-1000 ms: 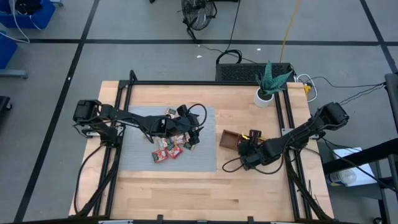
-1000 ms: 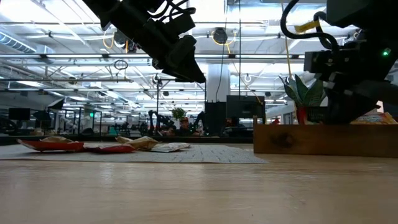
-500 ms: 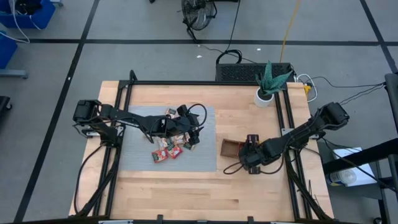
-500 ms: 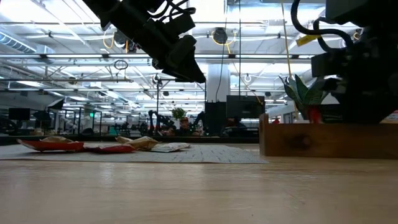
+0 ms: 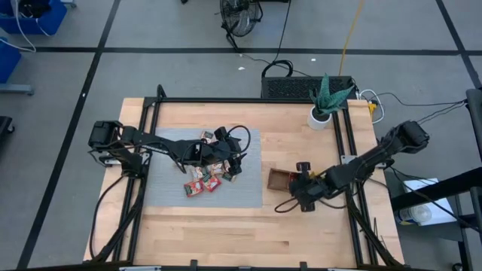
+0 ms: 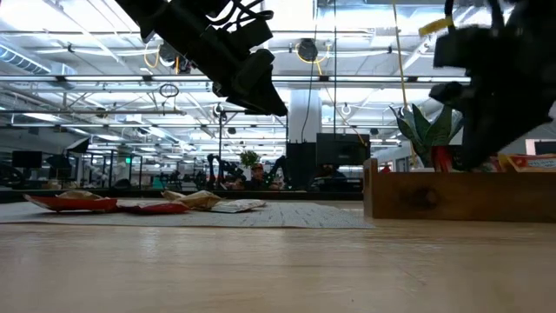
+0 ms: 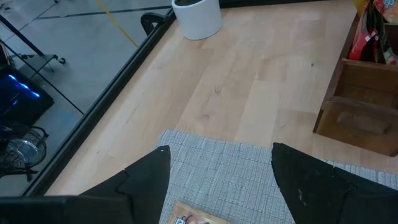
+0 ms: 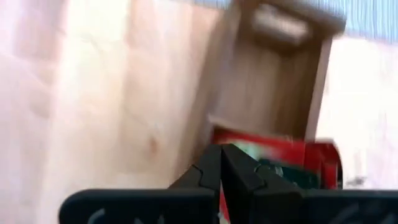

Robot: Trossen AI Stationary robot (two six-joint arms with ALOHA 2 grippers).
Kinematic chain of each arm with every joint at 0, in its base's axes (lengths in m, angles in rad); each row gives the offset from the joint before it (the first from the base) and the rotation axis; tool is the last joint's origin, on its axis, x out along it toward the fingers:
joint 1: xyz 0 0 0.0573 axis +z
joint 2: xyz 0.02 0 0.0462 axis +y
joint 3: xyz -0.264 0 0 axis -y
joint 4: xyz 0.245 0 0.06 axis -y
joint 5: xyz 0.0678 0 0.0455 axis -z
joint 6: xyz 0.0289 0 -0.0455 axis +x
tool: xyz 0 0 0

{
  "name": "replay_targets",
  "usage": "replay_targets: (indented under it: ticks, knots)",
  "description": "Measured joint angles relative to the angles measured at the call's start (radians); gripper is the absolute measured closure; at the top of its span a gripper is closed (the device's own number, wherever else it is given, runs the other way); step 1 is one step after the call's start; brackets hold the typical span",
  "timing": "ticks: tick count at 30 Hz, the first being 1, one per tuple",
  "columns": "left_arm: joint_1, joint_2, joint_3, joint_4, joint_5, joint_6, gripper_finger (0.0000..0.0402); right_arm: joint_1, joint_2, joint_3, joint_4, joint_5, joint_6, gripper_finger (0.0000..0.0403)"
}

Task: Pick & Place Tea
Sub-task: Adjust the wooden organizer on the table, then put the red tea bag into the middle section of the wooden organizer

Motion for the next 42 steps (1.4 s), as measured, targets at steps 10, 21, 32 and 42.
replay_targets:
  ticks: [10,21,32,42]
  knots:
    - [0.000,0.000,0.000,-0.001,0.000,0.004,0.0128,0.079,-0.201,0.000,-0.252,-0.356,0.581,0.0403]
    - [0.000,0.000,0.000,-0.008,0.000,0.008,0.0128,0.207,-0.295,-0.124,-0.247,-0.381,0.962,0.0403]
    - [0.000,0.000,0.000,-0.008,0.000,0.007,0.0128,0.210,-0.250,-0.162,-0.305,-0.284,0.928,0.0403]
    - [0.000,0.000,0.000,-0.037,0.006,-0.001,0.0128,0.208,-0.250,-0.162,-0.157,-0.145,0.719,0.0403]
